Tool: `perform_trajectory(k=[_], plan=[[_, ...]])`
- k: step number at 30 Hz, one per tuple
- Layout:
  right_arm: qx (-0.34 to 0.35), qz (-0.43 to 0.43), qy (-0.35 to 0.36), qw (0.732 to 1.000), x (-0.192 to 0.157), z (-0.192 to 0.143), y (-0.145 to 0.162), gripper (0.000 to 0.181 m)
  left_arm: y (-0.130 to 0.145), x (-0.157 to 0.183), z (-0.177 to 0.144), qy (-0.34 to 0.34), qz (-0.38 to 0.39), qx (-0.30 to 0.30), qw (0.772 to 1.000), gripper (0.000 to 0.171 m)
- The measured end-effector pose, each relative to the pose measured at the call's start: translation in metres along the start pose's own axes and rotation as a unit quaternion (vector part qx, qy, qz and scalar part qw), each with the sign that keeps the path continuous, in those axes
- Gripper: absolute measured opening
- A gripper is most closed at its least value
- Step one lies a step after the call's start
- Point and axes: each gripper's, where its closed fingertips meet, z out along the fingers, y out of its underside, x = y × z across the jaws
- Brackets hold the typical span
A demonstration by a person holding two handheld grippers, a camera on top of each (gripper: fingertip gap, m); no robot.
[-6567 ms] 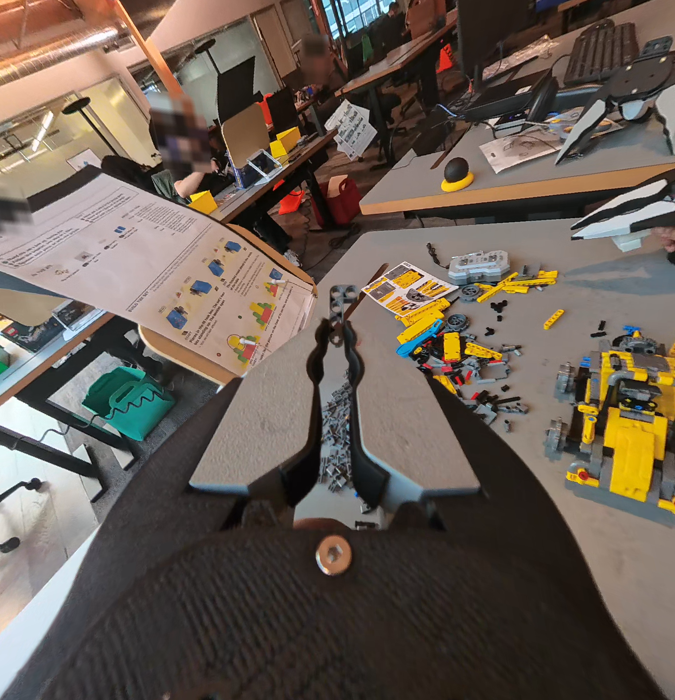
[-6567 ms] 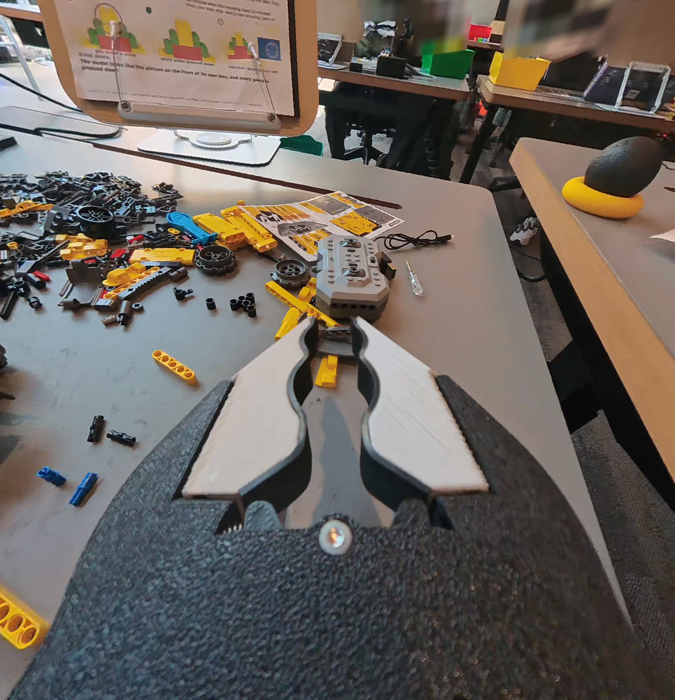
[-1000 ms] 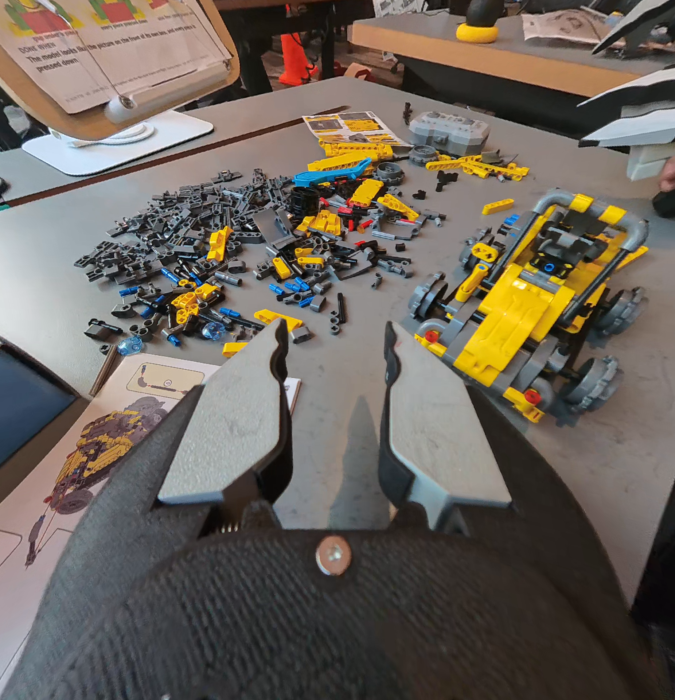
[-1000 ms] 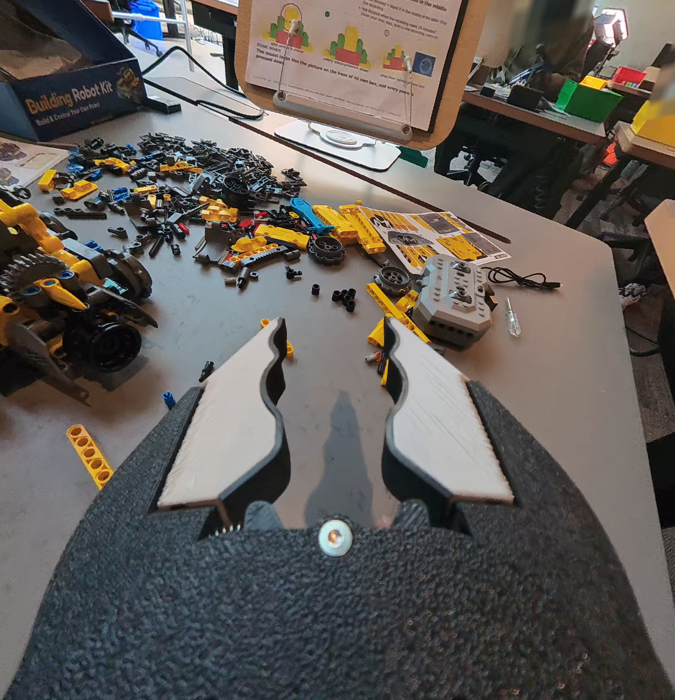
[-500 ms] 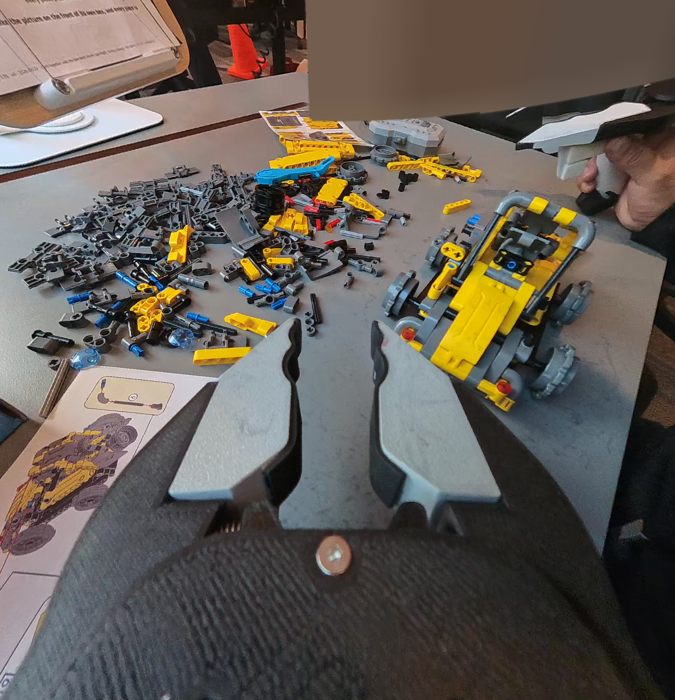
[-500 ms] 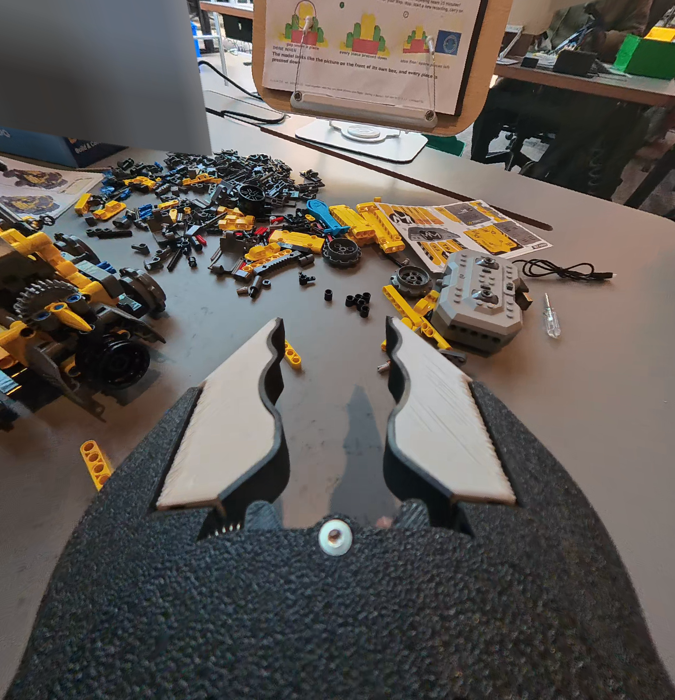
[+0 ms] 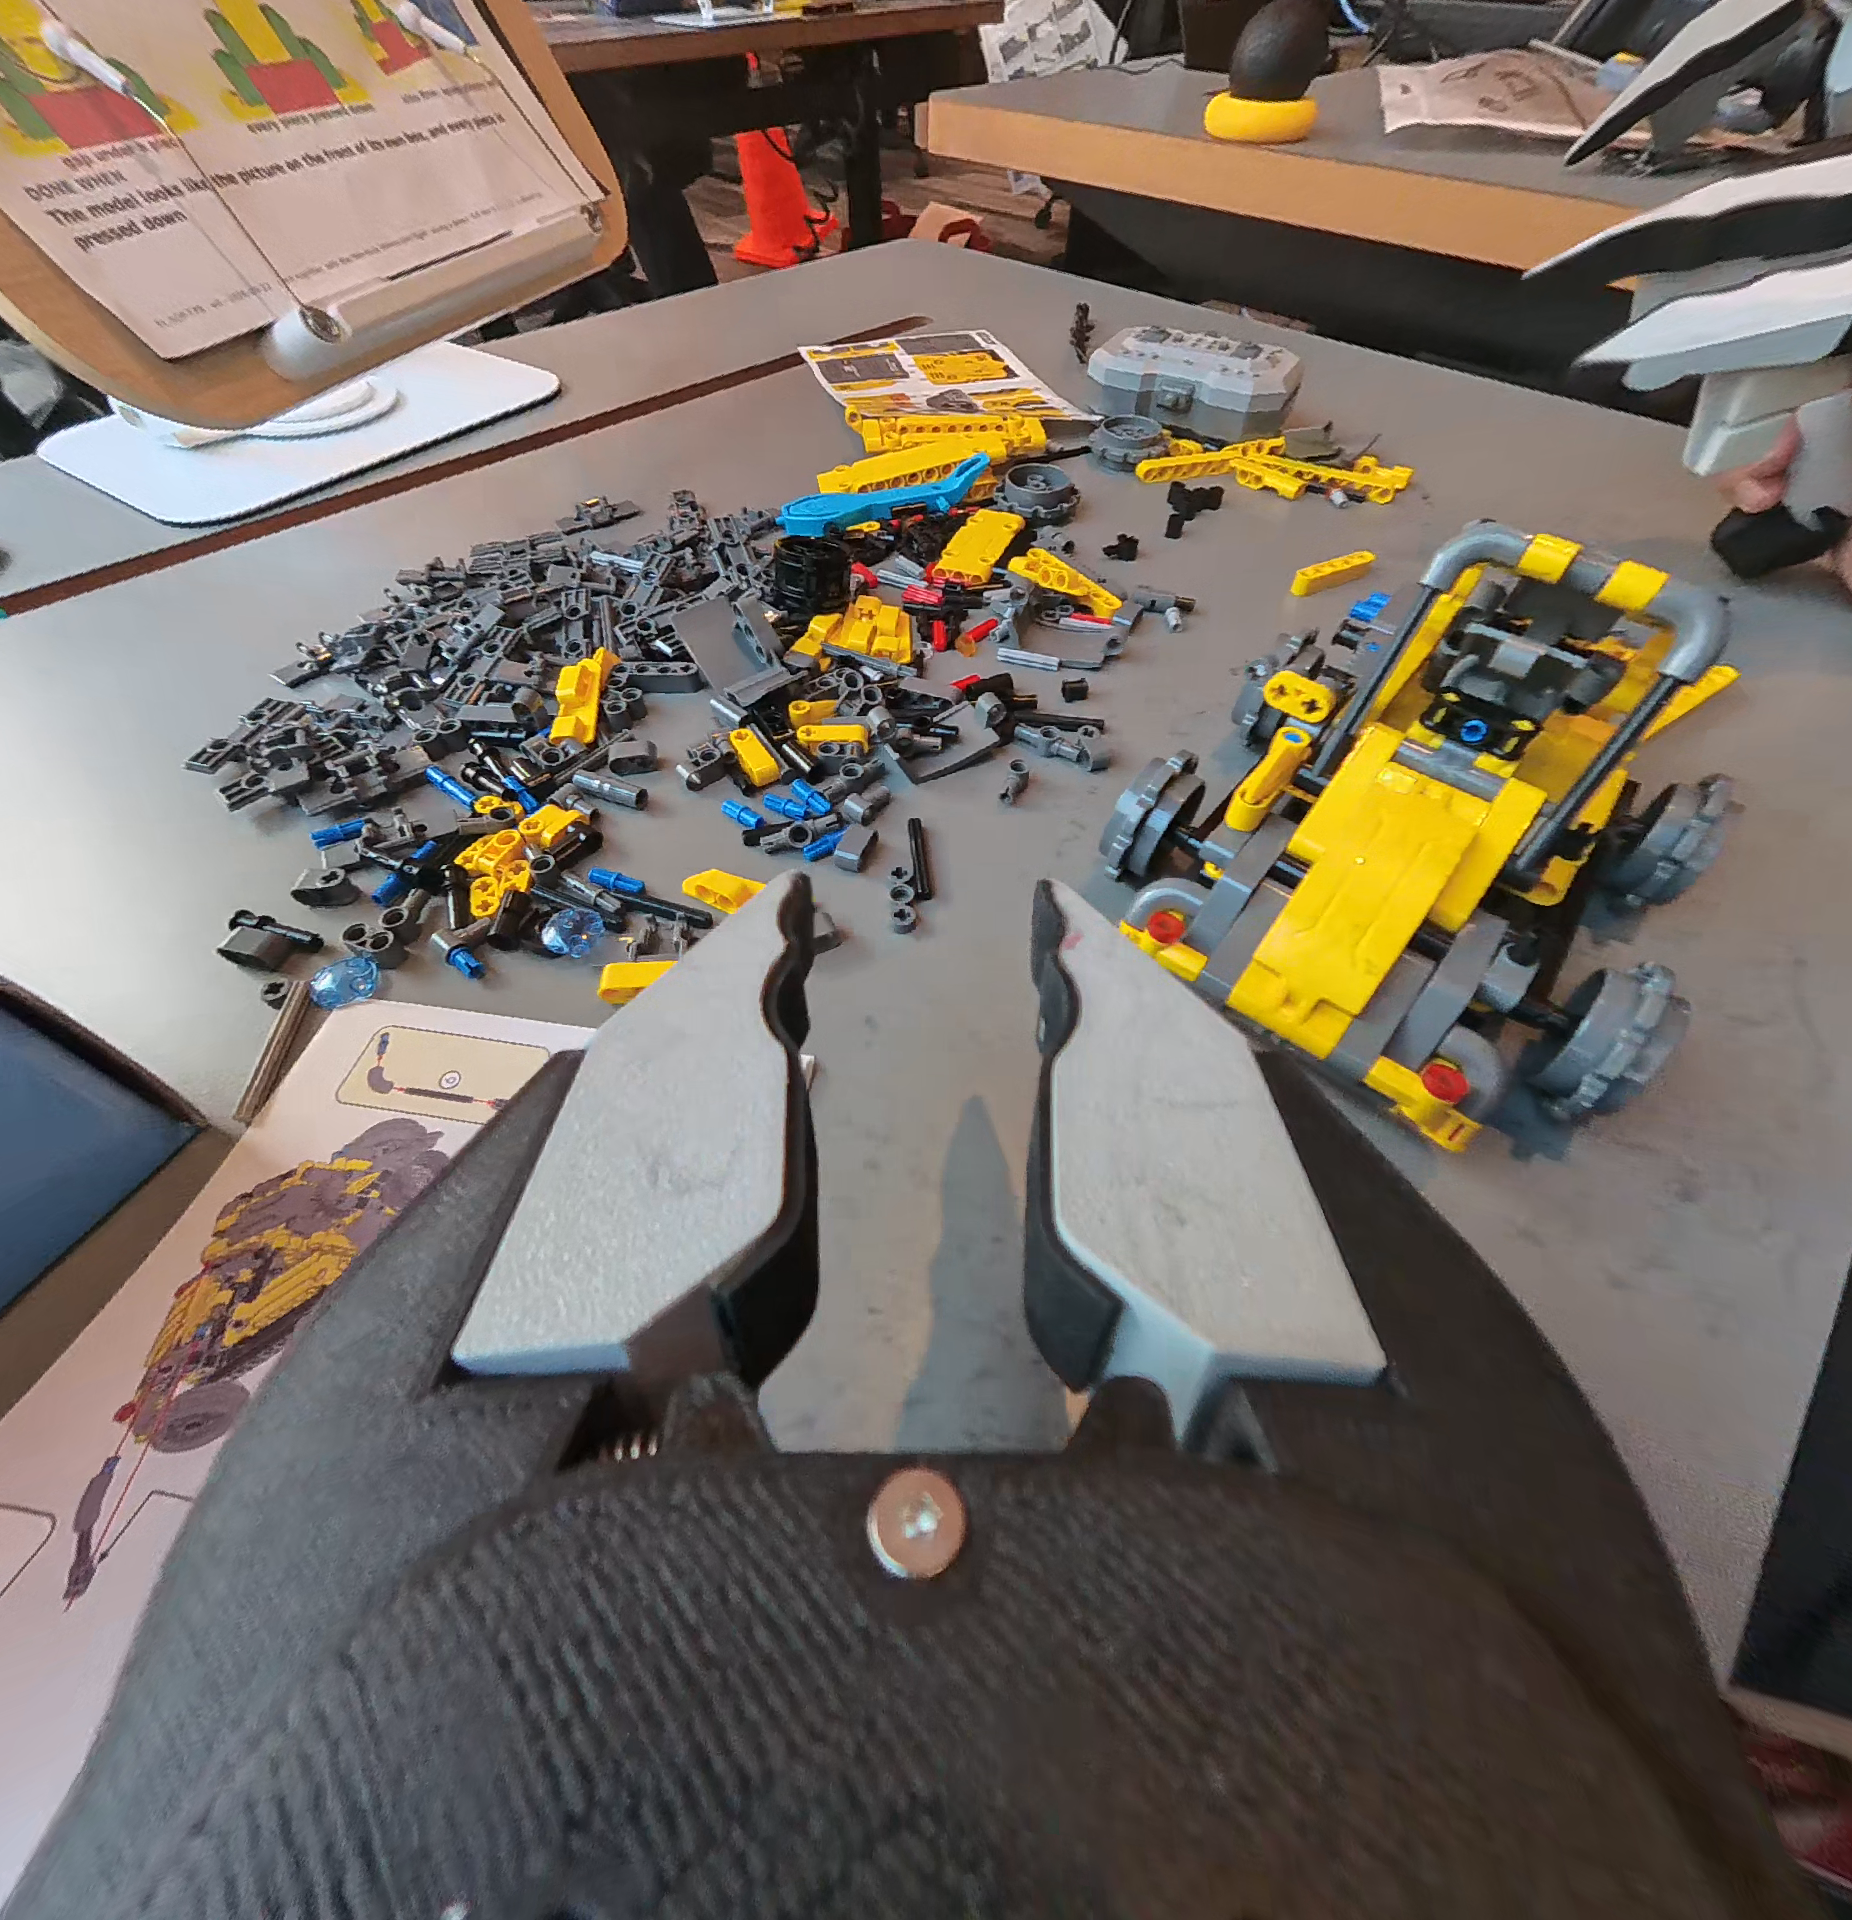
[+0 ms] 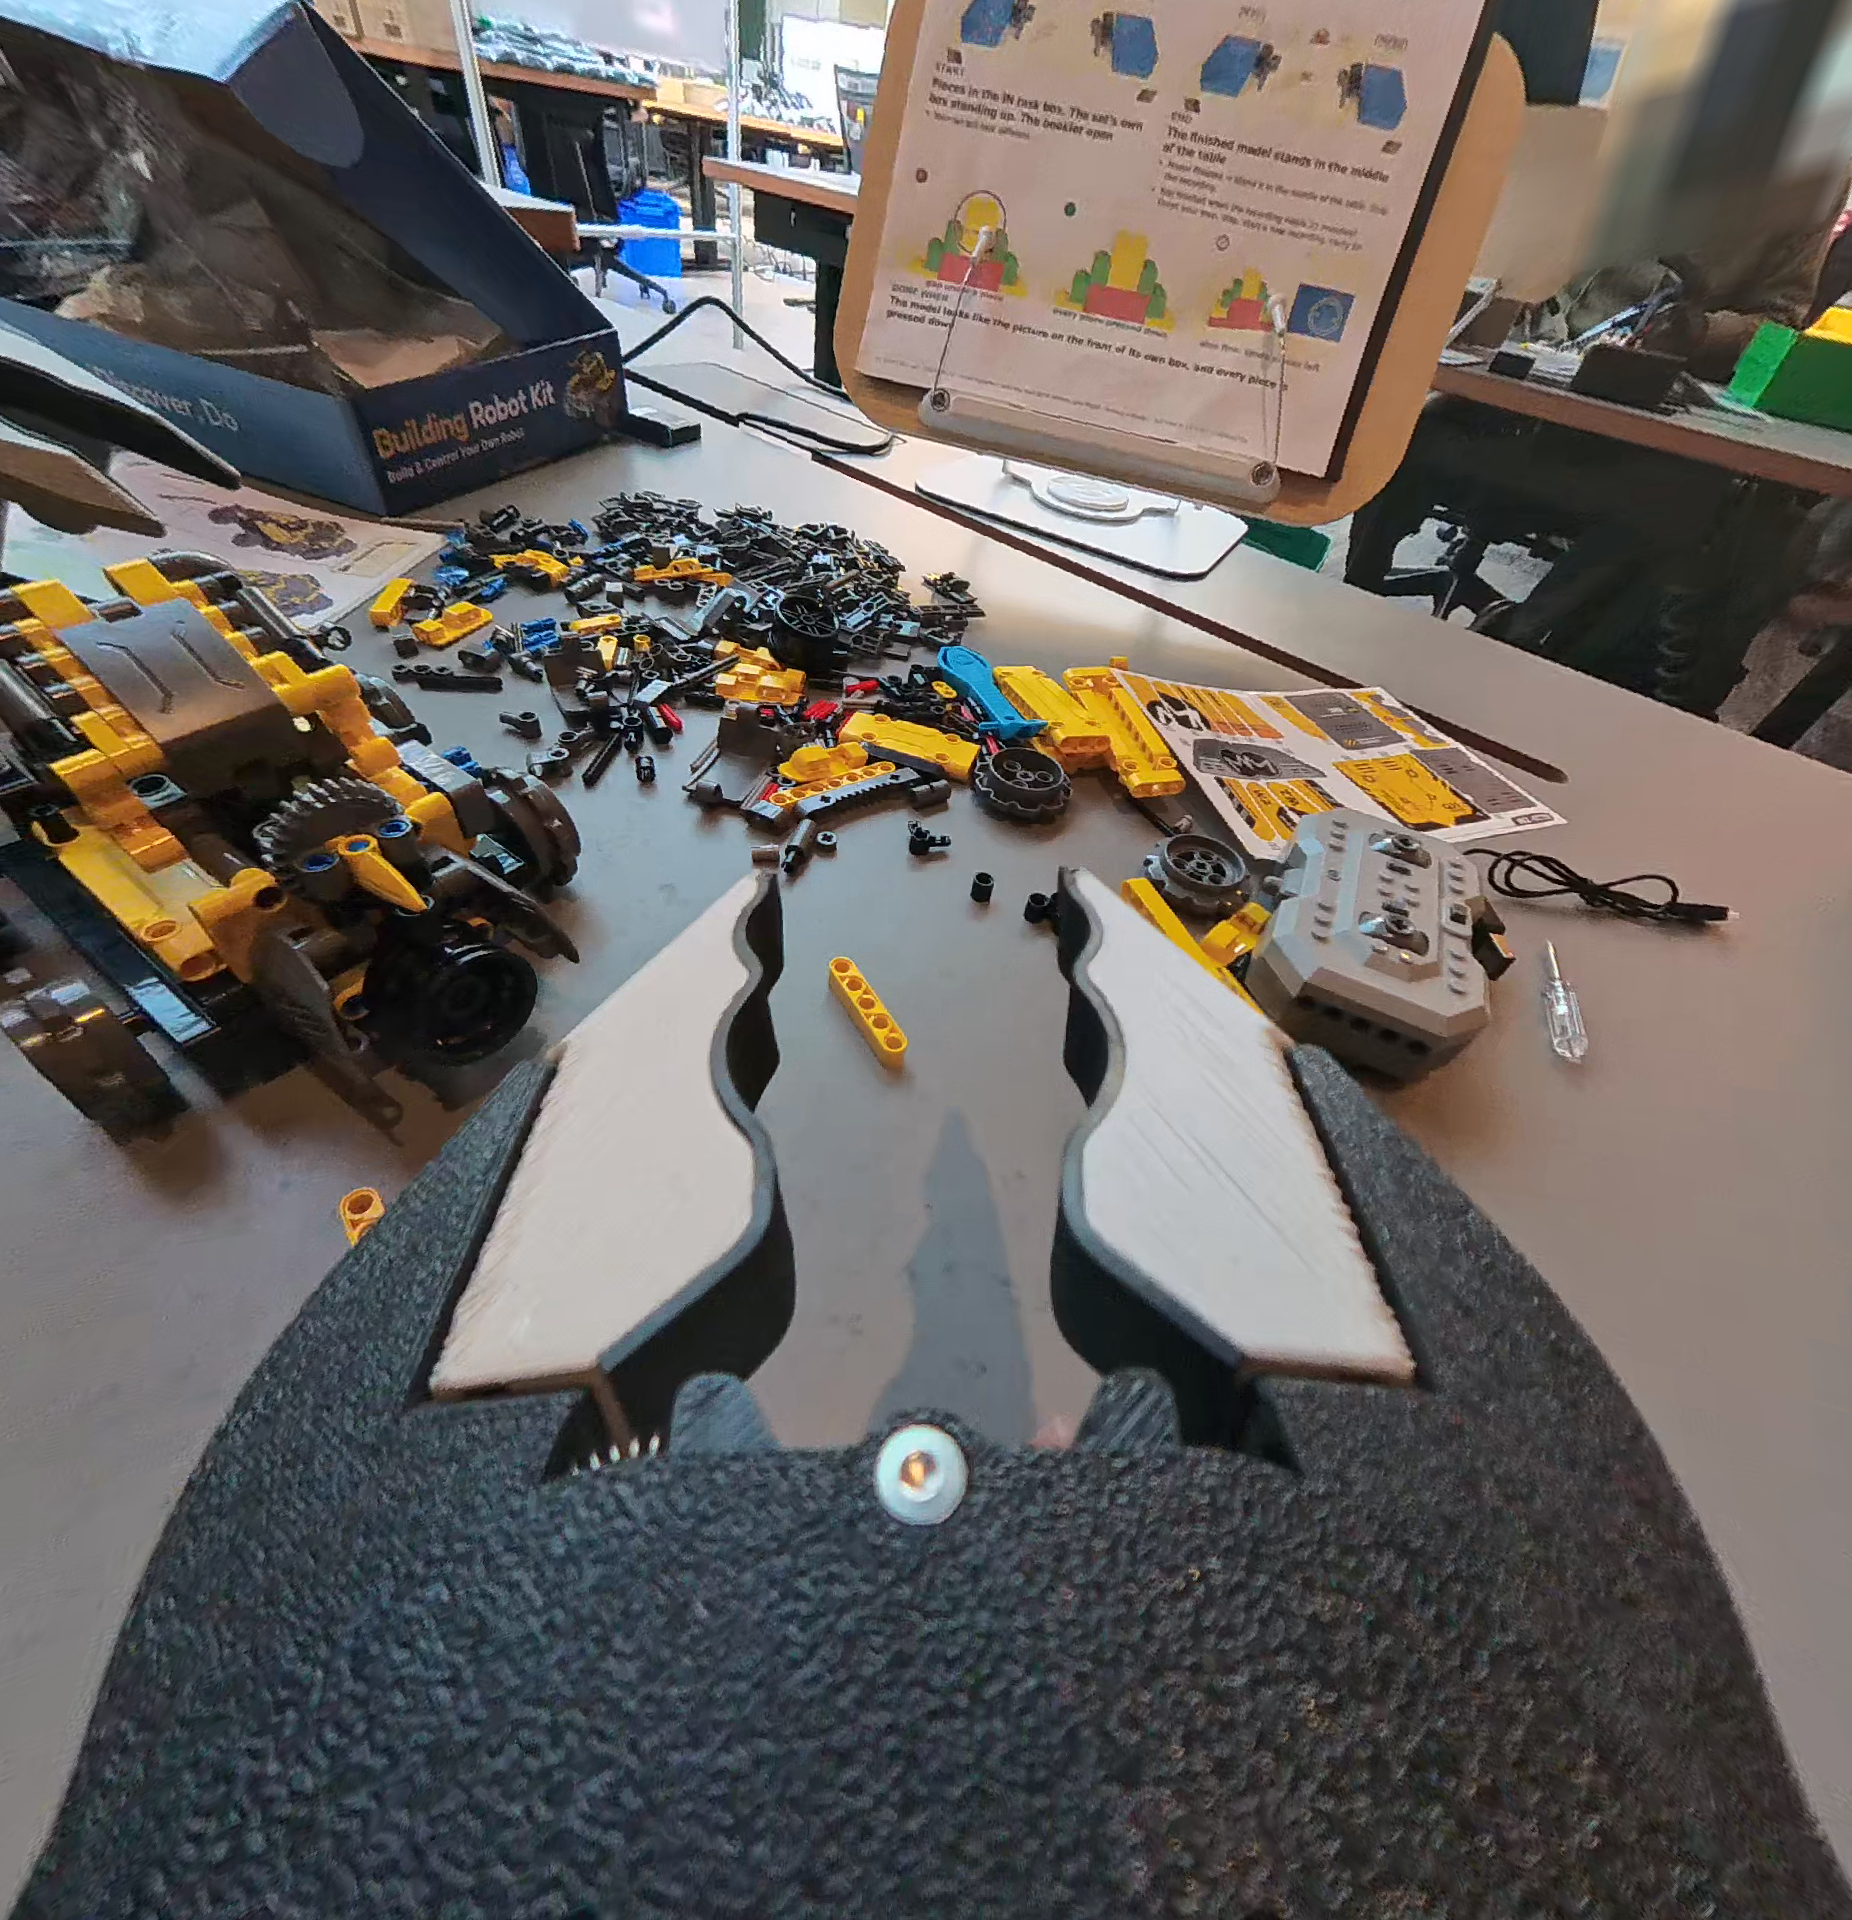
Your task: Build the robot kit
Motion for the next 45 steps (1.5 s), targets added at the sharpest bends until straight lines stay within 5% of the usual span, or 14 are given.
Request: perform_trajectory(k=[20,23,27,30,45], plan=[[-0.089,-0.059,0.05,0.993,-0.002,0.016,0.027,0.062,0.002,-0.002,0.004,-0.099,0.131,-0.016,0.986,0.046],[-0.076,-0.046,0.04,0.995,-0.004,0.014,0.023,0.062,-0.002,-0.003,0.002,-0.1,0.118,0.0,0.988,0.043],[-0.069,-0.053,0.011,0.996,-0.014,0.014,0.021,0.06,0.0,-0.012,0.002,-0.095,0.063,-0.009,0.993,0.065],[-0.067,-0.077,-0.018,0.995,-0.031,0.015,0.02,0.059,0.001,-0.012,0.001,-0.073,0.028,-0.006,0.997,0.066],[-0.075,-0.035,0.026,0.996,-0.009,0.013,0.023,0.056,0.002,-0.004,0.001,-0.024,0.001,-0.004,1.0,0.045]])
